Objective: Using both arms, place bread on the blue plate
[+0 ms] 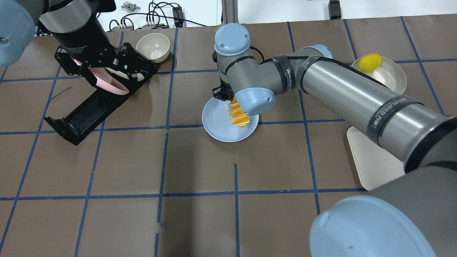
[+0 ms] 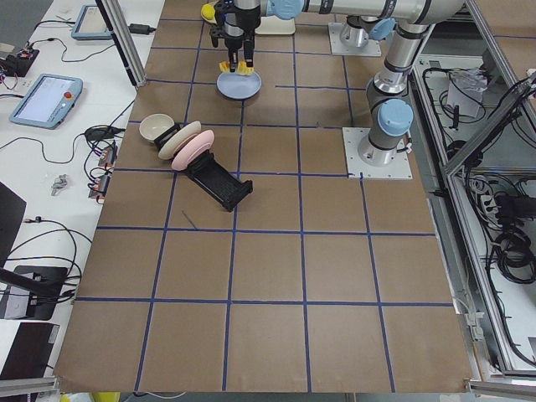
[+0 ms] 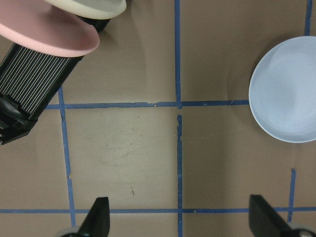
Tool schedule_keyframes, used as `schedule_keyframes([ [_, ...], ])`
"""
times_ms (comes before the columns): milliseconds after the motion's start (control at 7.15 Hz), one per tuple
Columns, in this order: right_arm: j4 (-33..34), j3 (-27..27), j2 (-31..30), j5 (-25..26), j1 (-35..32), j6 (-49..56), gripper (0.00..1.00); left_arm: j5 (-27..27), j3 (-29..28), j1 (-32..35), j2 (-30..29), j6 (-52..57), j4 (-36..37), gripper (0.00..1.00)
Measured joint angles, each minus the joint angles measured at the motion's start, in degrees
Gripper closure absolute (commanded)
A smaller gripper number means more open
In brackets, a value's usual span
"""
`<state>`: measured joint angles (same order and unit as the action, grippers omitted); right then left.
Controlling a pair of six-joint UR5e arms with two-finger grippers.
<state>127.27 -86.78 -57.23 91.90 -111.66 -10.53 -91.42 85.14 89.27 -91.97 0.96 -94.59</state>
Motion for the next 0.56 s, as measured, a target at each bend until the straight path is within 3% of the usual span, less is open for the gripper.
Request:
schedule_keyframes([
  [419, 0.50, 2.11, 2.54, 0.34, -1.04, -0.53, 0.87, 0.34, -0.67, -0.31, 0.38, 0.40, -0.41, 0.00],
  [559, 0.25, 1.99, 2.61, 0.32, -1.07, -0.54, 0.78, 0.37, -0.72, -0.34, 0.37, 0.43, -0.41, 0.00],
])
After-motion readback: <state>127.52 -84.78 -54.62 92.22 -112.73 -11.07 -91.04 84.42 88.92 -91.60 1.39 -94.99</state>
